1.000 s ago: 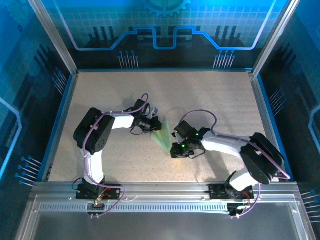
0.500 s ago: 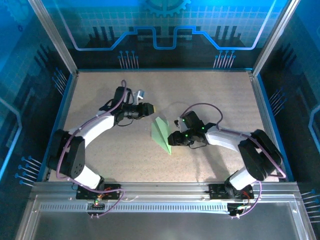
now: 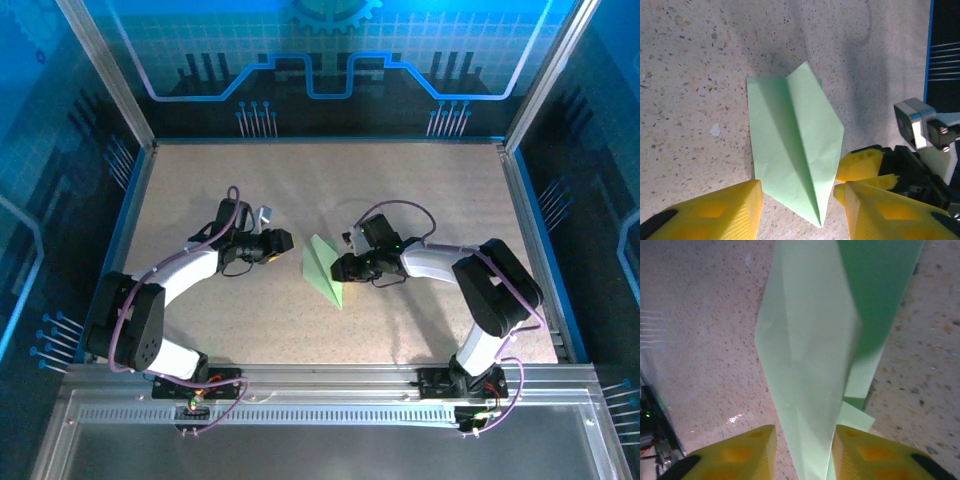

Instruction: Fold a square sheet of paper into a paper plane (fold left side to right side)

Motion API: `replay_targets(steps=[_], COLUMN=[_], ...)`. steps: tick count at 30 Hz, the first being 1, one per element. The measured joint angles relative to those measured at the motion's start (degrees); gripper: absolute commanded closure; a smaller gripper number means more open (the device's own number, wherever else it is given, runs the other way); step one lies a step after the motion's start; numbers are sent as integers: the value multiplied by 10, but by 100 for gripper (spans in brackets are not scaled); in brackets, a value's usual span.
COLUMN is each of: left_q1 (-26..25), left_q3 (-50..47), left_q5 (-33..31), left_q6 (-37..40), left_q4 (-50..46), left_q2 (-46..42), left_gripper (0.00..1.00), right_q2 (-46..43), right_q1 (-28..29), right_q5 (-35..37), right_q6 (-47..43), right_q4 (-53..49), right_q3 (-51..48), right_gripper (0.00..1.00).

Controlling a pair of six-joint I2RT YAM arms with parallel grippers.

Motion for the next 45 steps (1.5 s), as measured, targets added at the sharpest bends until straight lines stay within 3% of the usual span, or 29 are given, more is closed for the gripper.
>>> replay_targets(steps=[6, 13, 20, 28, 35, 40, 45], left_q1=[17, 51, 55, 35, 12, -11, -30], left_q3=[-27, -64, -63, -42, -30, -14, -5], left_q5=[23, 84, 164, 209, 218, 218, 217], left_q6=[-33, -105, -173, -223, -231, -232, -228], left_q4=[56, 172, 296, 393, 418, 417, 417], left_q2=[-18, -58, -74, -74, -68, -49, -47], left_gripper=[46, 41, 38, 37, 39, 45, 61], right_q2=[1, -106, -227, -238, -235, -234, -234], right_q1=[-2, -14, -24, -24, -21, -20, -20], right_q5=[-18, -26, -71, -118, -137, -144, -147], right_q6=[0, 0, 20, 66, 90, 100, 102], right_q4=[29, 38, 106, 148, 174, 188, 189], right_q3=[1, -9, -15, -15, -10, -10, -10], right_gripper=[100, 100, 100, 100, 100, 100, 100])
